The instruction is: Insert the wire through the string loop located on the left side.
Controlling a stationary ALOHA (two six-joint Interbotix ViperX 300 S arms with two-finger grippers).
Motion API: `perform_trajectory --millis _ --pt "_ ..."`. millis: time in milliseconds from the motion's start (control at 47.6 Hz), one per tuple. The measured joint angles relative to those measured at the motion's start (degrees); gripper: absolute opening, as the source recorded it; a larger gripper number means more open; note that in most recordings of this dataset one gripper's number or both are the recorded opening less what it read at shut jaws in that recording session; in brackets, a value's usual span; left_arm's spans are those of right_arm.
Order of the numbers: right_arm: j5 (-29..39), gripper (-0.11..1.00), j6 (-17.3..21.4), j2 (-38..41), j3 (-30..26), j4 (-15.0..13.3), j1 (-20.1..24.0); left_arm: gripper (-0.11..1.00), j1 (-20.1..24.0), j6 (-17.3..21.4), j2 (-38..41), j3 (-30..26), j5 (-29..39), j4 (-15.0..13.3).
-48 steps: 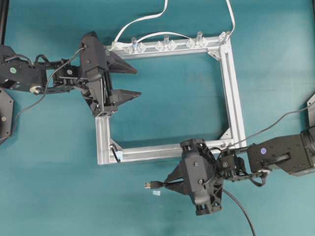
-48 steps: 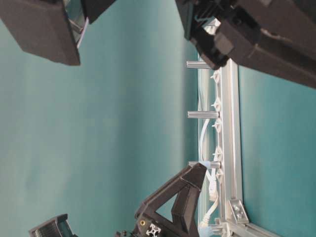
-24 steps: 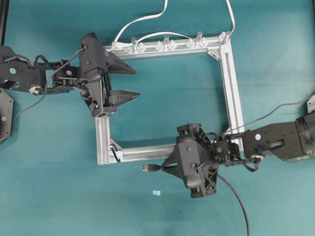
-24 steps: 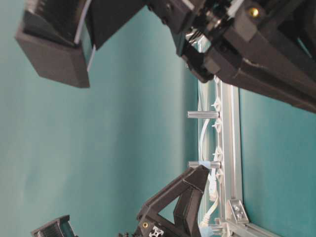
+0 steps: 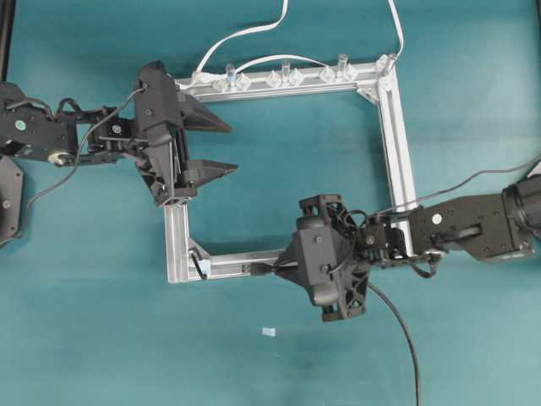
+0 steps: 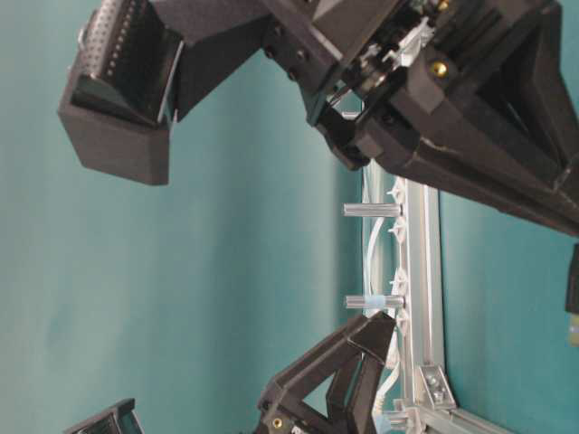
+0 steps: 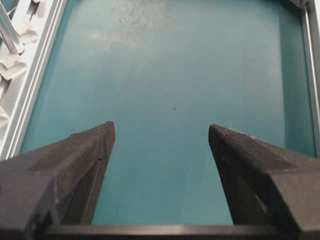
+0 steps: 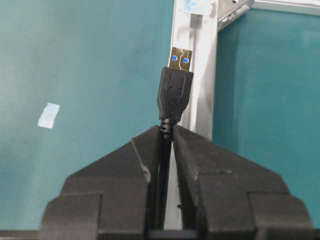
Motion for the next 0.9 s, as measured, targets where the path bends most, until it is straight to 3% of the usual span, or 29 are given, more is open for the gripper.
perform_trajectory --millis 904 --pt "0.1 0.11 0.0 0.0 -0.1 -0.9 -1.9 0.76 -0.7 0.0 0.0 0.8 0.1 0.0"
